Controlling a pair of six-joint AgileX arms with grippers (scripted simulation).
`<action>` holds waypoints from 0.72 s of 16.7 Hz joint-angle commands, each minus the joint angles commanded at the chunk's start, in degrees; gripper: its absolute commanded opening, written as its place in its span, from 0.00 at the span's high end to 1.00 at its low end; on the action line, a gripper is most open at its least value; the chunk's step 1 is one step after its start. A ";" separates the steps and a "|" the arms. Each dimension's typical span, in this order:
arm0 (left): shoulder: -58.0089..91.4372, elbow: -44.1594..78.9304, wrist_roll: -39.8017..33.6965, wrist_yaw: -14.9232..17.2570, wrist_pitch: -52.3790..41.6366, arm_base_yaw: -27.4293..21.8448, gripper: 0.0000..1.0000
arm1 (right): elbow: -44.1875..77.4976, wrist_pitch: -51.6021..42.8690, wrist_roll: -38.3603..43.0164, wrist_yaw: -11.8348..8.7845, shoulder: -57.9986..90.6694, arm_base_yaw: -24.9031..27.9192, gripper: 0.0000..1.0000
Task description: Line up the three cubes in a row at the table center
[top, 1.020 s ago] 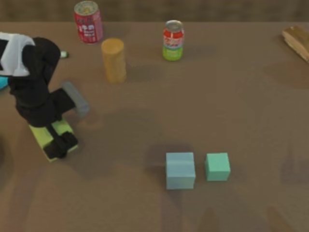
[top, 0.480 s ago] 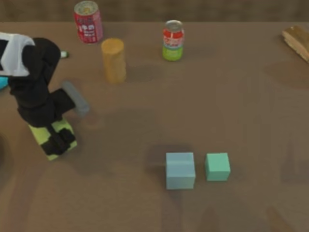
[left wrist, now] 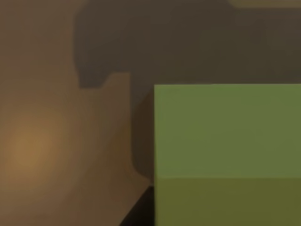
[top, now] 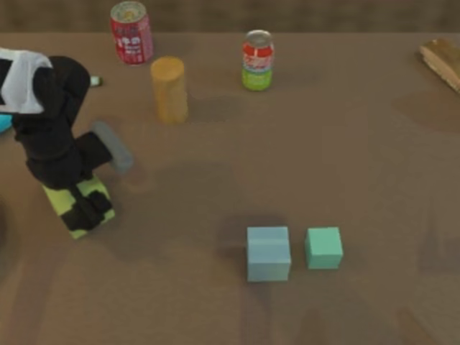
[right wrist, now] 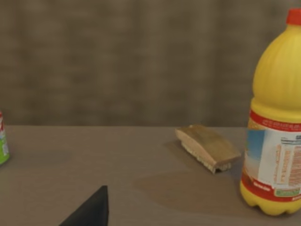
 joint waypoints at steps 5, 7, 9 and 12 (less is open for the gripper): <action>-2.28 2.61 -0.17 0.25 -4.71 0.39 1.00 | 0.00 0.00 0.00 0.00 0.00 0.00 0.00; -4.14 4.97 -0.24 0.23 -9.33 0.72 1.00 | 0.00 0.00 0.00 0.00 0.00 0.00 0.00; -5.92 7.08 -0.26 0.19 -13.21 0.96 1.00 | 0.00 0.00 0.00 0.00 0.00 0.00 0.00; -6.94 8.04 -0.31 0.17 -14.76 1.08 1.00 | 0.00 0.00 0.00 0.00 0.00 0.00 0.00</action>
